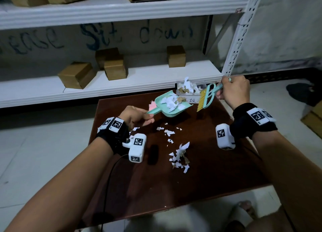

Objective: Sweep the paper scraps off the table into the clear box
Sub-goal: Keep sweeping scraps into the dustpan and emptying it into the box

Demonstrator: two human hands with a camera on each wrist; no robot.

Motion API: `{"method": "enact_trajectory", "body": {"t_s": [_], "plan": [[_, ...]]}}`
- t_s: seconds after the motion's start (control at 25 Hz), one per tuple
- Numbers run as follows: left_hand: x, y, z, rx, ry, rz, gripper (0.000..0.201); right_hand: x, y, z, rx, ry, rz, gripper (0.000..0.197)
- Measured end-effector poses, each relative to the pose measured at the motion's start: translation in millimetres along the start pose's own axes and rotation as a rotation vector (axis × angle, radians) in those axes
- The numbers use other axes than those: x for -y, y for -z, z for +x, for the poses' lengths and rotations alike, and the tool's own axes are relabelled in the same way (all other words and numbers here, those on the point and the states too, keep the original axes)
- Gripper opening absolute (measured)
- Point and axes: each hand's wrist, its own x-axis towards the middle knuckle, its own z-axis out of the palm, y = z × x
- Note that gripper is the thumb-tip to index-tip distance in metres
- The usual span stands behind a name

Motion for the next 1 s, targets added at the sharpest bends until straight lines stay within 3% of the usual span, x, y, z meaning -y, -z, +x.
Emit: {"method": "enact_trajectory", "body": {"t_s": [0.08, 0.2, 0.36, 0.56, 0.64, 0.8, 1.0], "plan": [[-9, -14, 9, -0.006, -0.01, -0.046, 0.02, 0, 6, 6, -0.028, -0.016, 0.008, 0.047], [-32, -39, 21, 0.035, -0.013, -0.042, 0.007, 0, 12, 13, -0.061, -0.033, 0.013, 0.044], [-50, -70, 53, 0.056, 0.043, 0.009, 0.024, -2, 15, 21, -0.073, -0.063, 0.043, 0.044], [-52, -102, 78, 0.02, 0.074, 0.059, 0.022, 1, 11, 31, -0.136, 0.016, 0.172, 0.042], [-53, -112, 84, 0.018, 0.082, 0.064, 0.025, 3, 7, 32, -0.1, 0.059, 0.226, 0.032], [-56, -125, 81, 0.029, 0.029, 0.042, 0.031, 0, -17, 31, 0.128, 0.018, 0.436, 0.017], [-61, -131, 82, 0.032, -0.017, 0.029, 0.019, -11, -49, 33, 0.226, -0.046, 0.317, 0.014]]}}
